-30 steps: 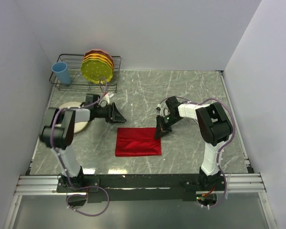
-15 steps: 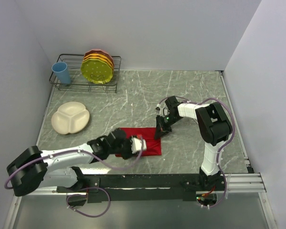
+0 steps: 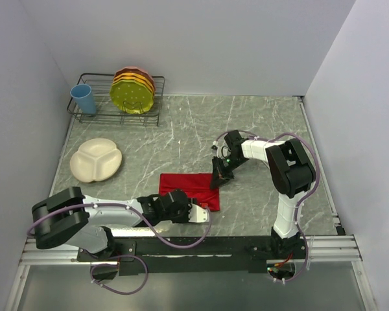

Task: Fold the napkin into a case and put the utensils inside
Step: Pick up the 2/3-rectangle-folded napkin from the center of the board.

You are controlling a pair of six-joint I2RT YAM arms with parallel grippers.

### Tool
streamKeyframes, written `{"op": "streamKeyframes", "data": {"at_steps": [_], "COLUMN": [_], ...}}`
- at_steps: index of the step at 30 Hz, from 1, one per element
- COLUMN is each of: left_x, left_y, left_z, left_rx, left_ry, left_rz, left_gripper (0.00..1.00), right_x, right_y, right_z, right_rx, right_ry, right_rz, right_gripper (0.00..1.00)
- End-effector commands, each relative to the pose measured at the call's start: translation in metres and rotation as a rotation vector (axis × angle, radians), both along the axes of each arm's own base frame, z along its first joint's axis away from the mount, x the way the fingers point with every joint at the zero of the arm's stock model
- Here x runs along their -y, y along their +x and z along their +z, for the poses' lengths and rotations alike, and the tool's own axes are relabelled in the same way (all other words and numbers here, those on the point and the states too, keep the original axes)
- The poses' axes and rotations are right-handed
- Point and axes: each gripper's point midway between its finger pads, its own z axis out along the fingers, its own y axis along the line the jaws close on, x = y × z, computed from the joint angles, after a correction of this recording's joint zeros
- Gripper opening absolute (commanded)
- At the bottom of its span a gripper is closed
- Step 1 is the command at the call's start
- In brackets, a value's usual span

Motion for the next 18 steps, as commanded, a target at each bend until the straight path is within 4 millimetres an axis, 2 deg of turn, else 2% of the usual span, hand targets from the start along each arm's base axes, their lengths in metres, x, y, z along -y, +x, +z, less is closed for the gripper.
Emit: {"op": "streamKeyframes", "data": {"at_steps": [1, 2, 4, 5, 8, 10, 14, 18], "left_x": [0.005, 0.002, 0.003, 0.005, 0.018, 0.019, 0.031, 0.031], "left_y": [0.003, 0.003, 0.003, 0.002, 0.000, -0.005, 0.001, 0.012], "left_z": [-0.004, -0.006, -0.004, 0.001, 0.018, 0.024, 0.045, 0.047], "left_rx": [0.022, 0.021, 0.020, 0.014, -0.034, -0.089, -0.141, -0.191], "left_ry": [0.054, 0.069, 0.066, 0.059, 0.007, -0.001, -0.046, -0.032], "left_rz": [-0.027, -0.028, -0.033, -0.038, -0.057, -0.076, -0.084, -0.071], "left_gripper": [0.38, 0.30, 0.23, 0.15, 0.02, 0.01, 0.01, 0.01], "right_x": [0.036, 0.036, 0.037, 0.037, 0.038, 0.038, 0.039, 0.039], "right_y": [-0.001, 0.000, 0.001, 0.001, 0.002, 0.003, 0.006, 0.006], "right_z": [-0.040, -0.041, -0.040, -0.040, -0.040, -0.039, -0.039, -0.039], "right_rx": [0.034, 0.038, 0.045, 0.047, 0.053, 0.056, 0.068, 0.067], "right_ry": [-0.218, -0.221, -0.224, -0.225, -0.228, -0.230, -0.231, -0.234], "right_rz": [0.039, 0.045, 0.049, 0.054, 0.064, 0.069, 0.085, 0.094], "right_gripper": [0.07, 0.07, 0.07, 0.07, 0.06, 0.06, 0.06, 0.06]}}
